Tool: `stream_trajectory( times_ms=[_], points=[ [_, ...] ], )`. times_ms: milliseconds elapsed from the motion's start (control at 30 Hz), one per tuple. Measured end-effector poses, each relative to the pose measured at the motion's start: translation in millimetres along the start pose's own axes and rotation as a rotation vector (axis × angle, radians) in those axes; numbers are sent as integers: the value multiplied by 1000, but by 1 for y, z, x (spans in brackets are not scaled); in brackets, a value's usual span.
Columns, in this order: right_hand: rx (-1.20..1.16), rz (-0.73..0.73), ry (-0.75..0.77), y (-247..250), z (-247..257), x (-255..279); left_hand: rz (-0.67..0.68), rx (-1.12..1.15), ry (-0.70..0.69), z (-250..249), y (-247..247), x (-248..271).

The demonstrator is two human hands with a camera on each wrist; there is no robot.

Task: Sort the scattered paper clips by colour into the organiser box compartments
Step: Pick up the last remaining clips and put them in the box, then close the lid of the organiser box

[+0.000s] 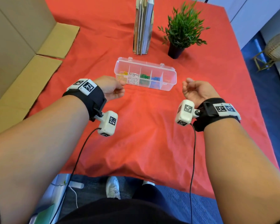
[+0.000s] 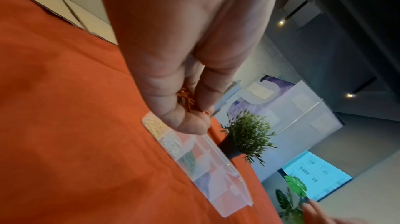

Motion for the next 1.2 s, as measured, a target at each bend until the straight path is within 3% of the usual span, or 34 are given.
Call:
stream_trajectory(
  times_ms=[200,333,533,767,867,1067,1200],
  points=[
    [430,-111,103,-37,16,-62,40,-11,9,-8,-47,-18],
    [793,-10,119,-58,20,-96,36,47,36,-4,-65,-39],
    [1020,-18,245,-52,17,-112,49,152,107,-2,-95,-57],
    [920,-14,349,-52,23,-109,14,264,116,-4,-134,-73],
    [863,-88,390,-34,29,-106,44,312,98,-2,-152,-83],
    [892,-101,315,4,13,-115,53,335,9,-4,-185,-97],
    [932,-81,280,14,9,-116,81,347,22,0,-198,-101]
  ],
)
Point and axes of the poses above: each hand's wrist, its own x-axis away from the middle knuckle, its own y-axis out of the back of the hand, z = x × y, the point moved 6 cm from there along -x, towards the middle knuckle, and after that the axes turned 14 degrees about x, right-handed, at the moved point
